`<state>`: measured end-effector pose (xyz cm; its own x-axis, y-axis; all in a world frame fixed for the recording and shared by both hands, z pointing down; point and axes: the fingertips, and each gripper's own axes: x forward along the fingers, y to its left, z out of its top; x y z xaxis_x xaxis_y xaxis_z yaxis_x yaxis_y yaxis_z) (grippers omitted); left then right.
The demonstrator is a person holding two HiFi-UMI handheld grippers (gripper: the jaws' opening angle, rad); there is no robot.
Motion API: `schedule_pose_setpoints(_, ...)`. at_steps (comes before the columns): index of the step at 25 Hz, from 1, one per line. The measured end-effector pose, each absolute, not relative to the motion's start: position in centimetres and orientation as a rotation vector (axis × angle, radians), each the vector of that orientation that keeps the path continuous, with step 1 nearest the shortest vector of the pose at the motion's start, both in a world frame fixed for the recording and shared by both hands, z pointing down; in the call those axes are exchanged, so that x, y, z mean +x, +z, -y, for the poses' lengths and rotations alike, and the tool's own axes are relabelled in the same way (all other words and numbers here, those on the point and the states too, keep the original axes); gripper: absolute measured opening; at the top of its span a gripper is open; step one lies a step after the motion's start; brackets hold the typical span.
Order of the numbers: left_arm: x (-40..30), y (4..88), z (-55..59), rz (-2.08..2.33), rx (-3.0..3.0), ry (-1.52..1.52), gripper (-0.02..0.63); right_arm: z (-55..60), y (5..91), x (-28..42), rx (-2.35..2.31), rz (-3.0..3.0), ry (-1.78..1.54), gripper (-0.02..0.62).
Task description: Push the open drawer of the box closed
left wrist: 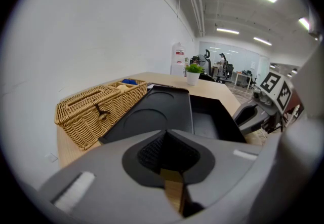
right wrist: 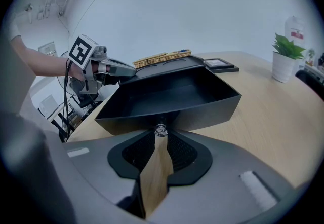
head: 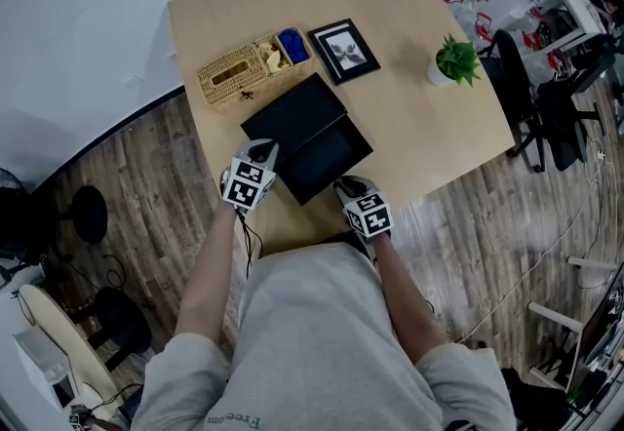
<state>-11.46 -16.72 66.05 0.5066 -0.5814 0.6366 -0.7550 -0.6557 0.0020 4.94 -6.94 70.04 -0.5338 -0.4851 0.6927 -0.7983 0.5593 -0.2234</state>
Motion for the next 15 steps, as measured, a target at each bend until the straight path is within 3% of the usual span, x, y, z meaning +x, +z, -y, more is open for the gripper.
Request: schedule_pose_setpoints(15, -11.48, 66.1, 16.77, 1.129, 2.474, 0.884, 0.052, 7.21, 69.3, 4.67, 1.03, 2.239, 0.706, 0.077)
